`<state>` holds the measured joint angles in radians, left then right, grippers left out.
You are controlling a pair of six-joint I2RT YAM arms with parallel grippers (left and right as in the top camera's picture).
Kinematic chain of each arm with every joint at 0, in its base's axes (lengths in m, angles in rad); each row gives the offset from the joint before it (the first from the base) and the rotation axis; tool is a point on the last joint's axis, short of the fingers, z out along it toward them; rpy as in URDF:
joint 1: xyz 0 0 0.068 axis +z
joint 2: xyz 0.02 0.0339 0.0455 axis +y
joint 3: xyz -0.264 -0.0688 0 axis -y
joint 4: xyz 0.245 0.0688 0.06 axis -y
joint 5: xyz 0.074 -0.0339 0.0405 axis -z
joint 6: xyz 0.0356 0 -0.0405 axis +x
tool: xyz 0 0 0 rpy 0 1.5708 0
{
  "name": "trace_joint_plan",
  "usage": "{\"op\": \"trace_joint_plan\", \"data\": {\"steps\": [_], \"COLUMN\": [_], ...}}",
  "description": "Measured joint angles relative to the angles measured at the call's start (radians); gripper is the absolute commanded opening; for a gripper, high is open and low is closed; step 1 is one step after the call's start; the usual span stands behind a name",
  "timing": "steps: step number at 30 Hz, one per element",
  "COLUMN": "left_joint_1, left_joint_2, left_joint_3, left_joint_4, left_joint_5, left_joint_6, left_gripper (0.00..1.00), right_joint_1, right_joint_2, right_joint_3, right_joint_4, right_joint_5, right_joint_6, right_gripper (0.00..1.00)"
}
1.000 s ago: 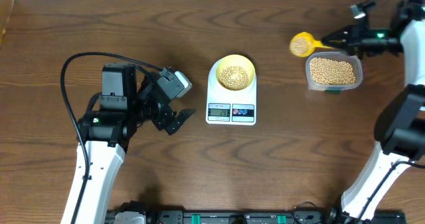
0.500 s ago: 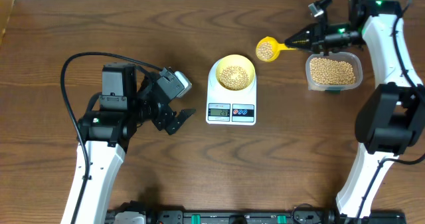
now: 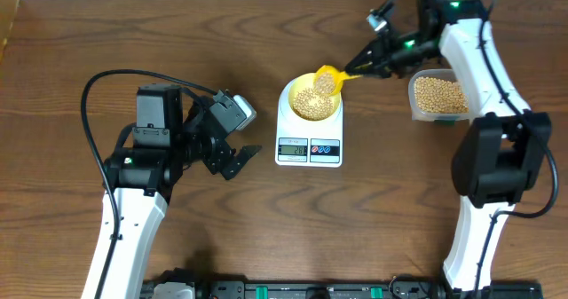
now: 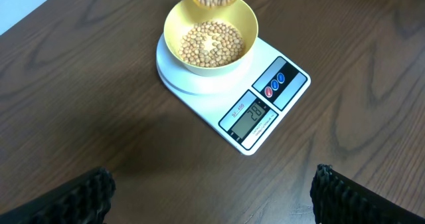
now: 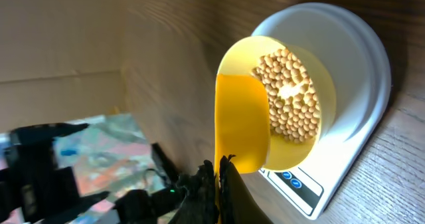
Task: Scoop item into bowl and weigh 50g on scale
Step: 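Tip the scoop to pour soybeans into the yellow bowl, right gripper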
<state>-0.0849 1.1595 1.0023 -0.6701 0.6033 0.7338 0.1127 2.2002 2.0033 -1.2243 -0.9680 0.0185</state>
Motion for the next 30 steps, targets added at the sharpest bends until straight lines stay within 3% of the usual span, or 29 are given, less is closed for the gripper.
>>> {"op": "trace_joint_plan", "data": {"steps": [30], "left_joint_1": [0.000], "left_joint_2": [0.000], "left_joint_3": [0.000], "left_joint_4": [0.000], "left_joint_5": [0.000], "left_joint_6": [0.000], "left_gripper": [0.96], "right_joint_1": [0.254], "right_joint_2": [-0.003], "right_joint_3": [0.216], "right_joint_4": [-0.050], "right_joint_5": [0.621], "right_joint_6": [-0.060], "right_gripper": [0.01]}}
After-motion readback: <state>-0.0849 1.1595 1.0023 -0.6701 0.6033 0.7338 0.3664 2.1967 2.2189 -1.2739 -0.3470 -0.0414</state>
